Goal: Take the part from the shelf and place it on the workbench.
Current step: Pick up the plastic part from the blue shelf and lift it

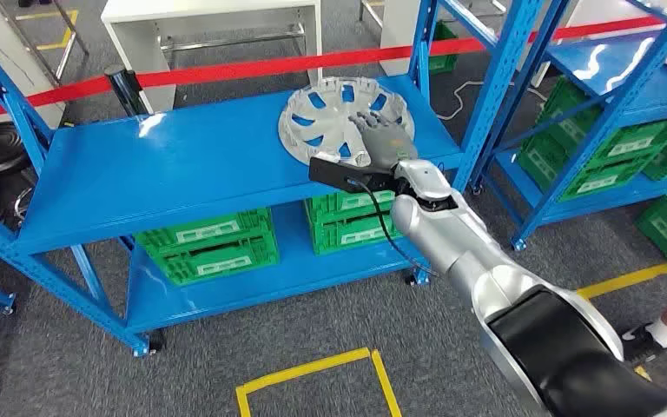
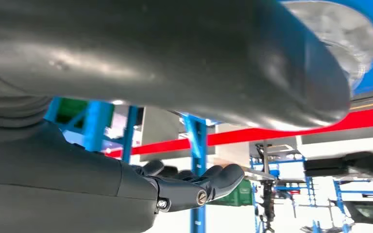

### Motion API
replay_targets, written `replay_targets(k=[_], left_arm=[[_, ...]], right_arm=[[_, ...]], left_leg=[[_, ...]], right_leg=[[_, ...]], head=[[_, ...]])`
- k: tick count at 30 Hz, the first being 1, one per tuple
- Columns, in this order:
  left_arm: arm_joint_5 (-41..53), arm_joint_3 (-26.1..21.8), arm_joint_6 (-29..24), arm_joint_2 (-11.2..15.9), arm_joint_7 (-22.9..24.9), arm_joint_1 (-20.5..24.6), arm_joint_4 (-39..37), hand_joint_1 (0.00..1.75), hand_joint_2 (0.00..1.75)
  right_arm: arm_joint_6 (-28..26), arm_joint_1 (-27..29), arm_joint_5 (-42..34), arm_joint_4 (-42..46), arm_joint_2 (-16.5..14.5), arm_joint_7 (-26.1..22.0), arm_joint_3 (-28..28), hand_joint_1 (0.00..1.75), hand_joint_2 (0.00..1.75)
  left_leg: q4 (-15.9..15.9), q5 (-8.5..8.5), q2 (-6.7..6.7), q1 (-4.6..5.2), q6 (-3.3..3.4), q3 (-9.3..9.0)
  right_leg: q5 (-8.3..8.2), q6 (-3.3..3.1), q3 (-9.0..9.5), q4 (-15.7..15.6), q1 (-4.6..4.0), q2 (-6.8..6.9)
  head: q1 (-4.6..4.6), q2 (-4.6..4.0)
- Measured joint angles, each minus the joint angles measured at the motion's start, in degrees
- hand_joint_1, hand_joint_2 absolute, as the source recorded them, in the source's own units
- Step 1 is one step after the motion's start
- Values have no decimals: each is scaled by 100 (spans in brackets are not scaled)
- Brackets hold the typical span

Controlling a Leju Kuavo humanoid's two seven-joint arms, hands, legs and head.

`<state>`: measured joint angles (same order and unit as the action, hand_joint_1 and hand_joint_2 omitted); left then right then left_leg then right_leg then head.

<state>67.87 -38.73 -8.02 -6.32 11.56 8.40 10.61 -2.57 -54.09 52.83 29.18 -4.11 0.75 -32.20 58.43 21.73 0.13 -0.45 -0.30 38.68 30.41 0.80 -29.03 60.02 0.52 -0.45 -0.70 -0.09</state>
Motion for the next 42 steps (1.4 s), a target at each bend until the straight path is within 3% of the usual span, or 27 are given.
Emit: replay_targets(k=[2,4,6,8,9,10,12,13,14,17,19,21,23,24,25,27,28,29,32,33,34,36,37,38,39,41,42], left_arm=[[0,0,-7,-6,-4,1,2,0,0],[0,-1,-15,-7,-11,3,4,0,0],[0,-1,-18,-1,-19,4,7,0,0],[0,-2,-20,0,-26,-10,8,0,0],[0,-2,-20,-1,-26,-20,7,0,0],[-1,-3,-20,-4,-26,-30,4,0,0],[-7,-10,-21,-16,-25,-34,-3,0,0],[-11,-16,-25,-20,-24,-29,-3,0,0],[-16,-23,-28,-21,-23,-27,-2,0,0],[-26,-34,-35,-1,-25,-38,10,0,0],[-29,-36,-36,4,-26,-36,13,0,0],[-31,-38,-37,-2,-25,-36,11,0,0],[-32,-40,-37,0,-23,-59,10,0,0],[-33,-43,-37,2,-24,-73,10,0,0],[-33,-49,-37,5,-28,-84,10,0,0],[-33,-70,-23,7,-62,-102,3,0,0],[-32,-80,-8,7,-84,-107,0,0,0],[-32,-86,7,5,-101,-110,-3,0,0],[-21,-89,26,-2,-113,-93,-1,0,0],[-13,-90,28,-4,-114,-83,1,0,0],[-5,-90,29,-6,-114,-73,3,0,0],[2,-90,31,-2,-114,-50,4,0,0],[3,-90,31,1,-114,-44,5,0,0],[3,-90,32,2,-116,-40,6,0,0],[3,-90,32,2,-121,-46,6,0,0],[2,-90,33,-3,-132,-60,4,0,0],[2,-90,33,-8,-137,-62,4,0,0]], right_arm=[[3,-10,-1,-1,-1,7,0,0,0],[7,-22,-4,-6,-4,27,0,0,0],[5,-8,-11,-26,-6,57,0,0,0],[2,18,-16,-56,-6,72,0,0,0],[-1,24,-17,-69,-6,72,0,0,0],[-2,26,-17,-80,-6,70,0,0,0],[-1,21,-19,-103,-8,68,-1,0,0],[2,20,-19,-115,-13,69,-2,0,0],[4,16,-20,-126,-20,69,-3,0,0],[-3,-15,-24,-137,-43,73,-4,0,0],[-17,-28,-39,-141,-61,76,-4,0,0],[-29,-13,-67,-156,-73,85,-4,0,0],[-39,18,-107,-184,-78,114,-4,0,87],[-42,31,-126,-197,-82,133,-4,0,131],[-44,38,-144,-209,-91,152,-4,0,175],[-42,45,-178,-237,-116,183,-4,0,175],[-29,52,-201,-250,-127,197,-4,0,175],[-8,60,-225,-263,-133,208,-4,0,175],[66,72,-303,-281,-138,248,-4,0,175],[82,68,-325,-285,-137,262,-4,0,175],[96,70,-343,-293,-134,274,-4,0,175],[121,106,-370,-326,-126,302,-4,0,175],[129,144,-381,-345,-120,324,-4,0,175],[132,186,-390,-364,-111,350,-4,0,175],[123,223,-396,-379,-99,378,-4,0,175],[82,262,-399,-393,-76,428,-4,0,175],[60,268,-399,-395,-64,447,-4,0,175]], left_leg=[[-4,39,-7,1,43,-59],[-8,124,-21,8,111,-157],[-6,225,-43,28,149,-244],[-1,342,-73,61,163,-367],[2,405,-84,80,163,-444],[4,471,-90,97,162,-522],[18,598,-101,126,136,-638],[17,660,-105,134,112,-682],[38,692,-110,139,80,-718],[264,694,-107,152,-9,-714],[785,739,-93,134,-81,-412],[1405,991,-77,86,-161,60],[1572,1203,-58,45,-214,370],[1408,1145,-50,28,-229,403],[1102,918,-44,12,-240,372],[377,206,-25,-11,-232,281],[139,-76,-19,-14,-206,249],[34,-213,-13,-13,-170,242],[56,-152,-16,-20,-40,194],[49,-121,-15,-26,3,166],[38,-88,-14,-31,40,135],[41,-22,-15,-23,87,97],[45,10,-22,-18,97,79],[53,43,-32,-13,101,55],[64,76,-42,-8,100,24],[83,138,-55,3,84,-41],[94,165,-58,18,65,-63]], right_leg=[[-27,22,-131,257,14,10],[69,57,-526,870,20,20],[400,64,-996,1404,10,21],[615,33,-1250,1448,-5,21],[523,-4,-1264,1246,-24,21],[266,-59,-1220,925,-51,21],[-432,-185,-1099,223,-127,21],[-660,-225,-1042,0,-155,15],[-749,-250,-997,-117,-172,10],[-652,-312,-790,-176,-133,-4],[-562,-344,-638,-196,-91,-6],[-437,-344,-502,-198,-65,-6],[-296,-321,-338,-198,-35,-10],[-226,-306,-244,-197,-18,-12],[-152,-287,-146,-196,-4,-14],[5,-230,6,-166,1,-24],[92,-189,40,-145,-7,-31],[164,-148,57,-130,-17,-37],[322,-32,101,-97,-8,-30],[404,-1,42,48,-3,-20],[522,25,-100,314,1,-8],[767,51,-600,1074,-1,3],[803,53,-841,1368,-1,4],[727,47,-1002,1482,-2,4],[536,30,-1056,1374,-5,4],[-5,-39,-898,677,-25,11],[-200,-79,-791,330,-46,20]], head=[[-7,0],[-14,0],[-14,0],[-15,0],[-15,0],[-15,0],[-10,0],[-10,0],[-12,0],[-11,0],[23,0],[46,0],[44,0],[45,0],[44,0],[55,0],[58,0],[60,0],[42,0],[34,0],[27,0],[21,0],[21,0],[20,0],[19,0],[19,0],[21,0]])
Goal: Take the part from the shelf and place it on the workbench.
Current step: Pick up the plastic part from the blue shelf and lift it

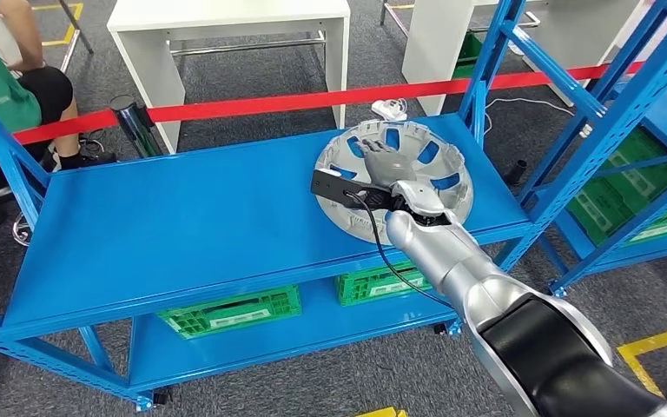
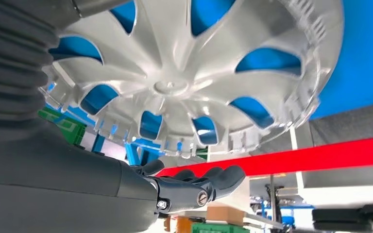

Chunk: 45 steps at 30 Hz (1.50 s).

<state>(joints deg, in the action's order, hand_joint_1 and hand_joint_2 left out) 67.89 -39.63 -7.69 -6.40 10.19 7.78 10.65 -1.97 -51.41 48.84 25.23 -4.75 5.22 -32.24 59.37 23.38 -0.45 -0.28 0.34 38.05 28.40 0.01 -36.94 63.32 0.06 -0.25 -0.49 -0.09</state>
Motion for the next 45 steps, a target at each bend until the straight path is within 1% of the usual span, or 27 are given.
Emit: replay_targets(k=[1,2,3,5,9,12,15,20,25,28,29,32,36,41,45], left_arm=[[1,-1,-1,-4,-4,3,0,0,0],[1,-1,-2,-5,-8,7,1,0,0],[2,-2,-3,-3,-11,9,1,0,0],[3,-4,-4,3,-20,2,2,0,0],[17,-8,-4,-2,-45,4,1,0,0],[20,-8,-4,-1,-45,9,2,0,0],[20,-8,-4,1,-45,9,2,0,0],[20,-9,-4,4,-45,15,2,0,0],[20,-11,-8,4,-39,16,2,0,0],[19,-20,-21,4,-16,14,2,0,0],[18,-27,-26,4,-9,13,2,0,0],[4,-44,-48,4,-10,10,2,0,0],[-15,-69,-63,4,-38,-6,1,0,0],[-18,-88,-62,4,-78,-46,-1,0,0],[-8,-89,-45,4,-82,-54,0,0,0]], right_arm=[[-14,9,-5,-1,8,19,0,0,175],[-17,27,-20,-1,14,34,0,0,175],[-7,56,-46,-2,20,46,0,0,175],[32,140,-121,-5,46,64,0,0,175],[114,309,-260,-14,79,70,4,0,175],[191,363,-348,-14,80,103,36,0,175],[251,436,-399,-15,81,129,70,0,175],[299,646,-409,-16,82,127,81,0,175],[332,692,-498,-16,81,128,117,0,175],[372,746,-642,-16,58,129,179,18,175],[376,771,-678,-15,39,129,200,20,175],[379,849,-738,17,-27,129,267,2,175],[283,936,-706,122,-69,117,296,0,0],[-255,1127,-585,523,-72,-131,316,0,0],[-491,1143,-597,1210,-61,-373,429,0,0]], left_leg=[[2,18,-2,9,-24,-14],[7,45,-2,23,-38,-21],[8,58,0,34,-45,-30],[-7,70,9,37,-48,-53],[-57,56,20,33,-88,-101],[-78,71,20,33,-116,-152],[-87,91,18,32,-142,-196],[-90,97,19,32,-147,-203],[-89,101,19,32,-147,-202],[-89,103,19,32,-147,-203],[-89,103,19,32,-147,-205],[-89,106,21,33,-149,-211],[-89,107,20,33,-150,-215],[-89,107,20,33,-150,-214],[-89,107,20,33,-150,-213]], right_leg=[[-110,-32,75,-234,-17,6],[-146,-45,118,-351,-27,10],[-139,-43,138,-375,-31,8],[-144,-34,166,-388,-29,-6],[-132,-72,178,-387,-32,-30],[-106,-107,220,-387,-33,-28],[-82,-121,262,-387,-35,-26],[-77,-124,268,-387,-32,-26],[-73,-121,270,-390,-28,-26],[-73,-120,274,-392,-27,-27],[-73,-120,275,-392,-27,-28],[-72,-120,279,-393,-28,-31],[-69,-121,284,-393,-31,-29],[-69,-122,283,-393,-29,-27],[-69,-122,282,-393,-29,-28]], head=[[1,0],[3,0],[5,0],[4,0],[5,0],[5,0],[4,0],[3,0],[3,0],[3,0],[3,0],[3,0],[3,0],[3,0],[4,0]])
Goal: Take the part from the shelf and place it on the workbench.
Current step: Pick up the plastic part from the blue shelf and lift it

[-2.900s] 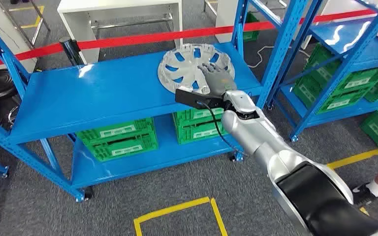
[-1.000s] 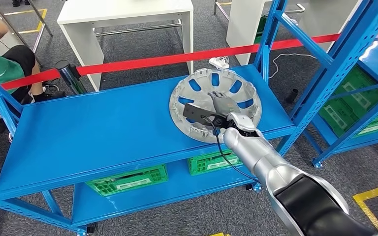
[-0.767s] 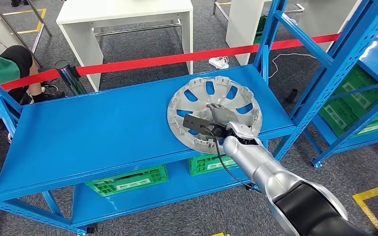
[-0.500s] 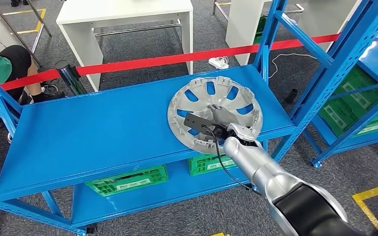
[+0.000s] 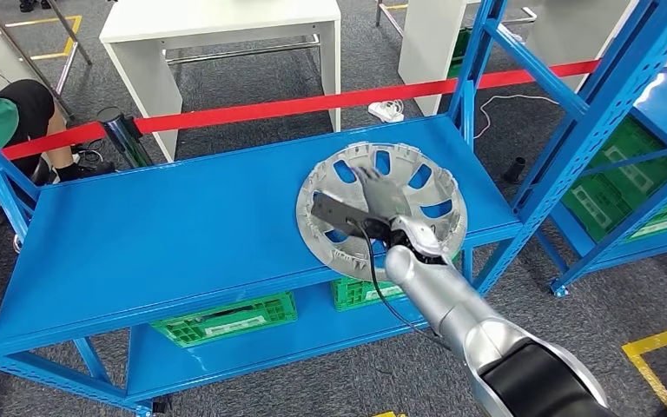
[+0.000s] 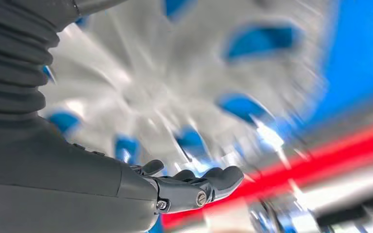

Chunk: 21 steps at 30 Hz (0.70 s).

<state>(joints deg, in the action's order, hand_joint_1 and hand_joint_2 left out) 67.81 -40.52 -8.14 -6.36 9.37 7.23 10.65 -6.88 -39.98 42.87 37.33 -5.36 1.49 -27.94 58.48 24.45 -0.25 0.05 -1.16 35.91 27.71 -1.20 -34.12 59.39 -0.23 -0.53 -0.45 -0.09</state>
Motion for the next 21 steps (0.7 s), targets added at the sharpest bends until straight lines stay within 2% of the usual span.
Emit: replay_targets(k=[7,14,18,21], left_arm=[[20,-2,1,0,-48,5,2,0,0],[60,-2,-1,0,31,19,2,0,0],[60,-2,-17,0,55,19,1,0,0],[65,-2,-21,0,72,17,1,0,0]], right_arm=[[156,-75,66,1287,3,20,23,0,0],[389,-109,22,1718,-7,80,23,0,0],[606,-108,-80,1676,-76,85,9,0,175],[717,-106,-159,1553,-167,135,-10,0,175]], left_leg=[[0,0,0,0,0,1],[0,0,-1,0,0,1],[0,0,-1,0,0,1],[0,1,-1,0,0,2]], right_leg=[[2,1,1,0,0,2],[2,1,2,0,1,3],[2,1,2,0,1,3],[2,0,2,0,0,3]], head=[[0,0],[-1,0],[0,0],[1,0]])
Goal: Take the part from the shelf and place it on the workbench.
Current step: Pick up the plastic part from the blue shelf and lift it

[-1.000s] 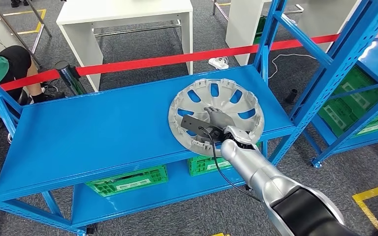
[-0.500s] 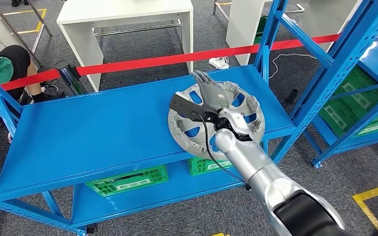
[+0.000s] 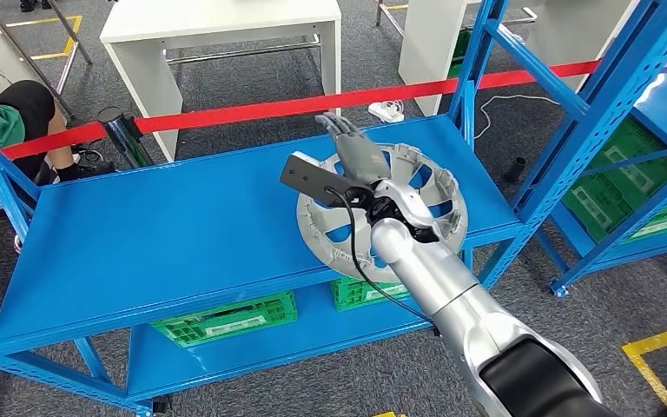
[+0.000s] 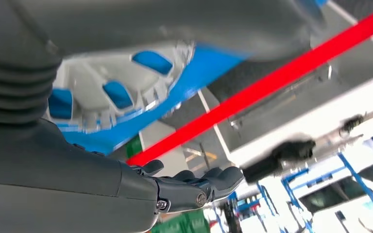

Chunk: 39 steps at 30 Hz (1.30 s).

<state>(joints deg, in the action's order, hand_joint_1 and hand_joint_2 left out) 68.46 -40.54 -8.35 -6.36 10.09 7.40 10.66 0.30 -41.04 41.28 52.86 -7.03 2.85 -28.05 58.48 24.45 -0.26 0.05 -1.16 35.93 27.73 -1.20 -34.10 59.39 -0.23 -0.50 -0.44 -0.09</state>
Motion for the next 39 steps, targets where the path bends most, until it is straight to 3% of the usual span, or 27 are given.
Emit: replay_targets(k=[7,17,24,39], left_arm=[[67,0,2,0,-17,2,1,0,0],[115,0,4,0,-23,27,1,0,0],[127,0,2,-1,-15,27,1,0,0],[153,-2,-20,-17,35,28,1,0,0]], right_arm=[[105,97,-83,-239,-176,135,-123,0,175],[179,252,1,-250,-191,559,-313,0,175],[231,375,377,-92,-177,1106,-493,0,175],[247,872,566,438,-167,1788,-561,0,175]], left_leg=[[0,1,0,0,-1,0],[0,1,0,0,-1,0],[0,2,1,0,-2,0],[0,3,1,0,-2,0]], right_leg=[[3,-2,-1,0,-1,1],[3,-2,-1,0,0,1],[4,-2,-2,0,0,-1],[7,-5,-2,0,0,0]], head=[[0,0],[-1,0],[-1,0],[-1,0]])
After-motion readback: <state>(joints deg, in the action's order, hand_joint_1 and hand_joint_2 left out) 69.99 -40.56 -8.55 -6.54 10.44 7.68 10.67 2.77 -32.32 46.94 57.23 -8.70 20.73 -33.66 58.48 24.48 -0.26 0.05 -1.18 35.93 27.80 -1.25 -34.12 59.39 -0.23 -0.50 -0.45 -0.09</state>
